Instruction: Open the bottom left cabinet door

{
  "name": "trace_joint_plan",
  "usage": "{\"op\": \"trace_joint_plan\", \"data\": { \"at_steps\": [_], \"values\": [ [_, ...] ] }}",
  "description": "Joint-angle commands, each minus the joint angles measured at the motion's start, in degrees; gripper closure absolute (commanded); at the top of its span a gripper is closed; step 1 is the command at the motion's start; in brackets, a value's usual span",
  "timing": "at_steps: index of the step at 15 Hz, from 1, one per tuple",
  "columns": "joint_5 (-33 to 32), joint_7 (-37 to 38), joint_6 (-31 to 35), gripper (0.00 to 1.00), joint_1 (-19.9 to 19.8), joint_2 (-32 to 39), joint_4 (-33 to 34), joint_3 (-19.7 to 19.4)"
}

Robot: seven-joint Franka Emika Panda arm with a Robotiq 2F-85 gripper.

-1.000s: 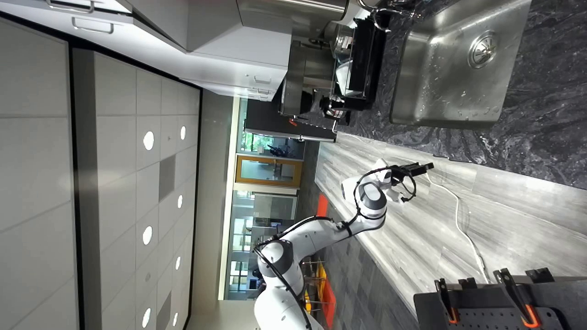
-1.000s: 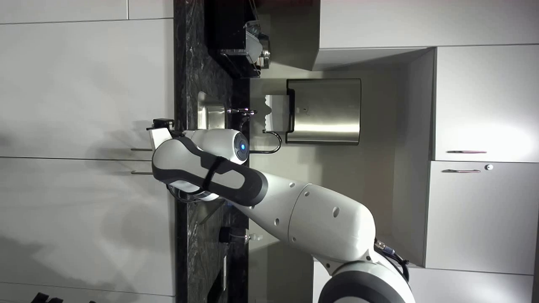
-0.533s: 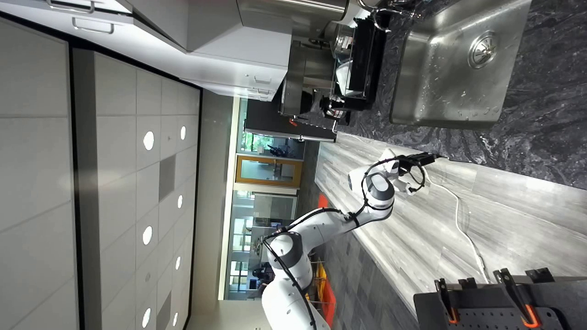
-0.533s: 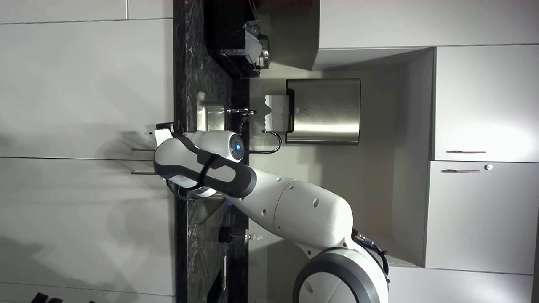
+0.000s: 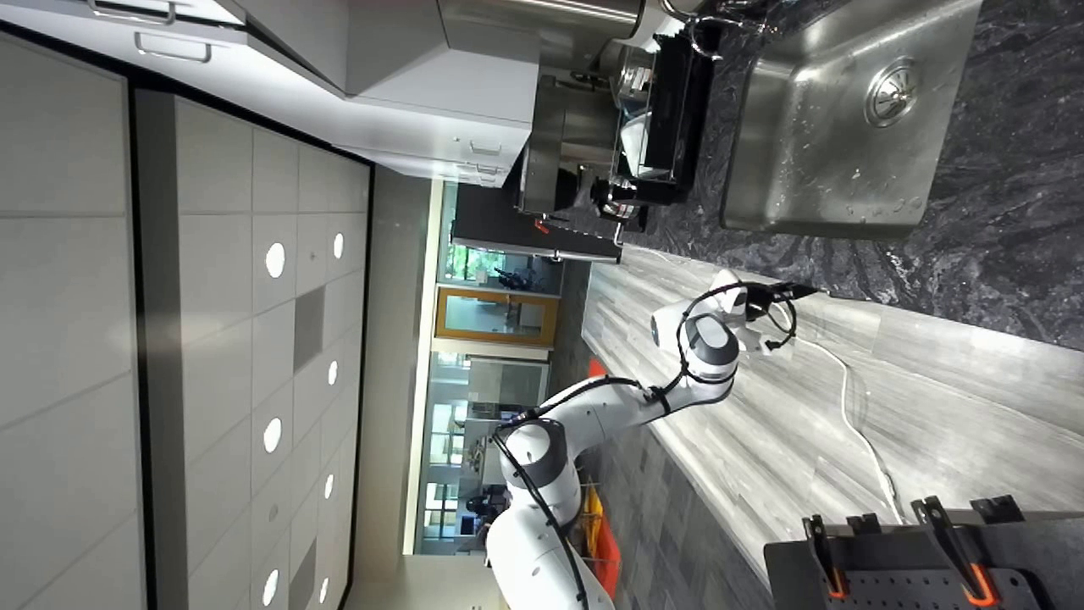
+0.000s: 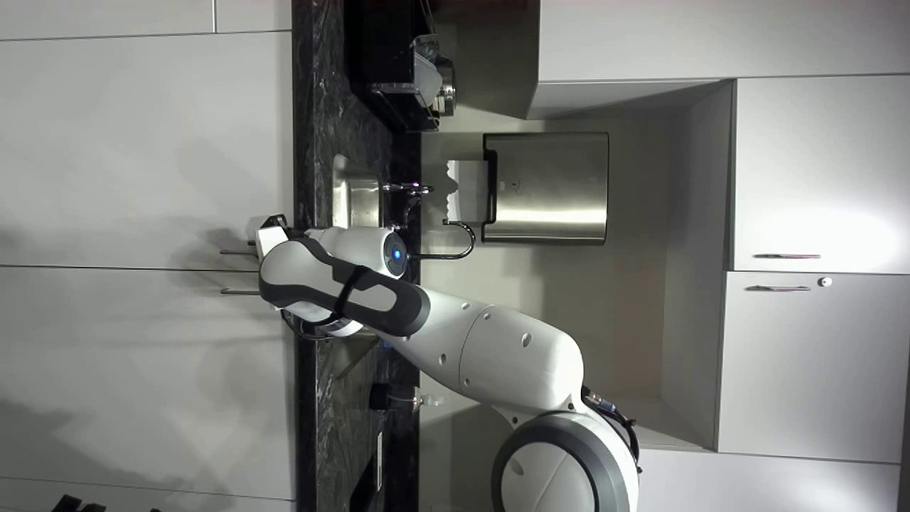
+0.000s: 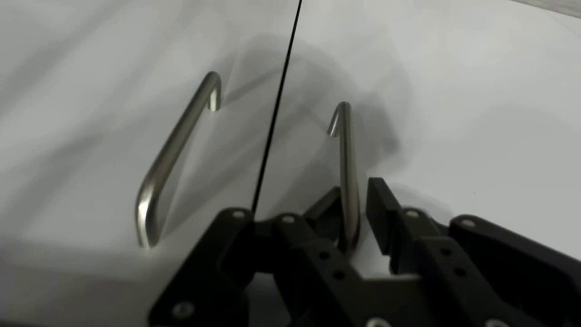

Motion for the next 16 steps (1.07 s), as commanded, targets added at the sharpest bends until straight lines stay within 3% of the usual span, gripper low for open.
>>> {"op": "trace_joint_plan", "data": {
  "at_steps": [1,6,16],
  "values": [
    [-3.0,-6.5,4.4,1.00,-5.4,-2.1,0.1,5.6],
    [-4.3,-8.8,7.0,0.98,-7.0,-4.6,-2.7,8.5],
    [-3.0,-6.4,8.6,0.98,-0.7,-7.3,-8.0,6.9]
  ]
}}
